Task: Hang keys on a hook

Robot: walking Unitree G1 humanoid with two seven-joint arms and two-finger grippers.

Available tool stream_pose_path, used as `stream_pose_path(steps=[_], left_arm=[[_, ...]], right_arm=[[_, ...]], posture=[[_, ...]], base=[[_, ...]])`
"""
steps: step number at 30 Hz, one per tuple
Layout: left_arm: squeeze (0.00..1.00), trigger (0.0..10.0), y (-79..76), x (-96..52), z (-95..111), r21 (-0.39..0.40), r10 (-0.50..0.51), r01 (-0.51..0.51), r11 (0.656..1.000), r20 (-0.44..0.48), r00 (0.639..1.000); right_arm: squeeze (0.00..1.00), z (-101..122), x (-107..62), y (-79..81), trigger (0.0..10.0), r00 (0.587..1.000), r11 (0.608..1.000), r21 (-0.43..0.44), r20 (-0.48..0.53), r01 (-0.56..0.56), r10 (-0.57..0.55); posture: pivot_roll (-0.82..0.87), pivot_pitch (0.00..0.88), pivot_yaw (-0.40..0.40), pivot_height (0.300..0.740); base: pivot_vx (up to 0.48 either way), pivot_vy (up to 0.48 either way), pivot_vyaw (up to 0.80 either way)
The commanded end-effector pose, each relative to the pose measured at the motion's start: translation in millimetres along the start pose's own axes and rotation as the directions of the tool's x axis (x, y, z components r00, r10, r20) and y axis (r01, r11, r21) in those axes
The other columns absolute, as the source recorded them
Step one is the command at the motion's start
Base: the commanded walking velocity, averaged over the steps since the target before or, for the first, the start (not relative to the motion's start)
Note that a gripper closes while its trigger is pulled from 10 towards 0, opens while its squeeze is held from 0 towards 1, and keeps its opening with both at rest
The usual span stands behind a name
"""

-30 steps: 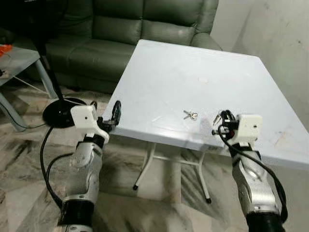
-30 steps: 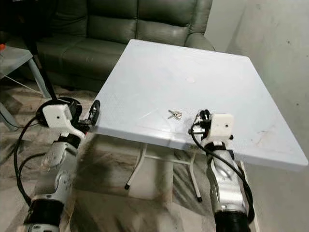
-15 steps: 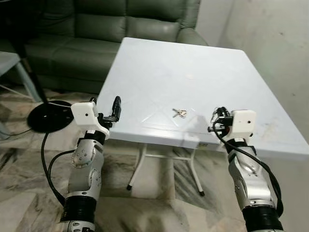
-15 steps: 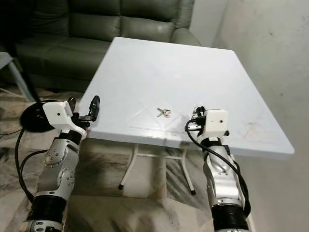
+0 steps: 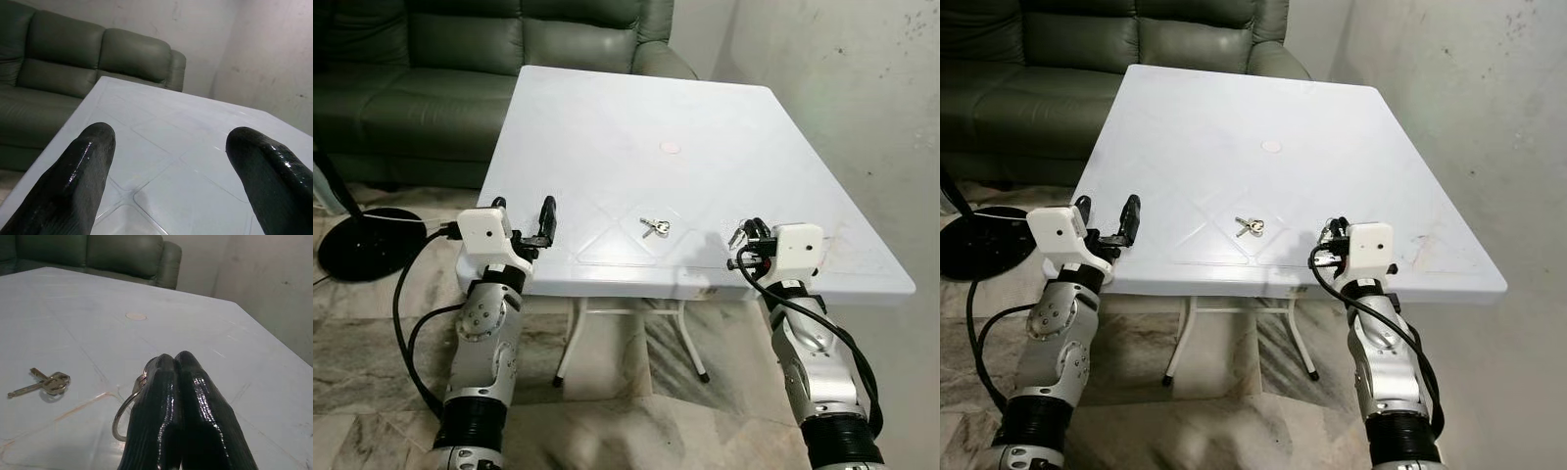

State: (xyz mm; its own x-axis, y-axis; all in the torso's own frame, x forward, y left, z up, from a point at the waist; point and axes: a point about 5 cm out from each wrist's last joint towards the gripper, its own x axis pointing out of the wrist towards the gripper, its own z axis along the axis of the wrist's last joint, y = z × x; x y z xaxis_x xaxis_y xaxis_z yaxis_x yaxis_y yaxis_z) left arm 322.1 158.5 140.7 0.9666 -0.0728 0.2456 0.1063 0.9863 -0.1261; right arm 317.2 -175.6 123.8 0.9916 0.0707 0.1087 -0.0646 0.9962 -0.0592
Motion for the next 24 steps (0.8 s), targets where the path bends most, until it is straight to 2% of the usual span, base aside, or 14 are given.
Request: stream_pose_path(steps=[1, 4, 6, 10, 24], left_arm=[[0.0, 10.0, -4.2, 1.7, -1.6, 0.004, -0.012, 0.012, 1.0, -0.01, 1.0], [0.0, 10.0, -3.8, 1.3, -2.4, 0.002, -0.005, 0.005, 1.0, -0.014, 1.0], [0.0, 10.0, -3.8, 1.3, -3.3, 0.004, 0.003, -0.003, 1.0, -0.02, 1.0], [0.0, 10.0, -3.1, 1.0, -4.9, -0.049, 0.027, -0.028, 0.998, -0.028, 0.999], [0.0, 10.0, -2.3, 0.5, -6.0, -0.055, 0.047, -0.049, 0.997, -0.035, 0.998]], right_arm=[[0.0, 3.5, 1.9, -1.2, 10.0, 1.0, 1.0, -0.008, 0.017, -0.001, 0.001], [0.0, 3.1, 1.6, -0.6, 10.0, 1.0, 1.0, -0.008, 0.016, -0.004, 0.004], [0.0, 2.8, 1.4, -0.7, 10.0, 1.0, 1.0, -0.007, 0.016, -0.005, 0.005], [0.0, 1.9, 0.2, -2.3, 10.0, 1.0, 1.0, -0.01, 0.011, -0.005, 0.005], [0.0, 2.6, 0.3, -3.5, 10.0, 1.0, 1.0, -0.014, 0.01, -0.008, 0.008]], posture=[[0.06, 0.0, -0.105, 0.74], [0.06, 0.0, -0.105, 0.74], [0.06, 0.0, -0.105, 0.74], [0.06, 0.0, -0.108, 0.74], [0.06, 0.0, -0.118, 0.74]], base=[[0.0, -0.416, -0.75], [0.0, -0.459, -0.75], [0.0, 0.0, -0.75], [0.0, 0.0, -0.75], [0.0, 0.0, -0.75]])
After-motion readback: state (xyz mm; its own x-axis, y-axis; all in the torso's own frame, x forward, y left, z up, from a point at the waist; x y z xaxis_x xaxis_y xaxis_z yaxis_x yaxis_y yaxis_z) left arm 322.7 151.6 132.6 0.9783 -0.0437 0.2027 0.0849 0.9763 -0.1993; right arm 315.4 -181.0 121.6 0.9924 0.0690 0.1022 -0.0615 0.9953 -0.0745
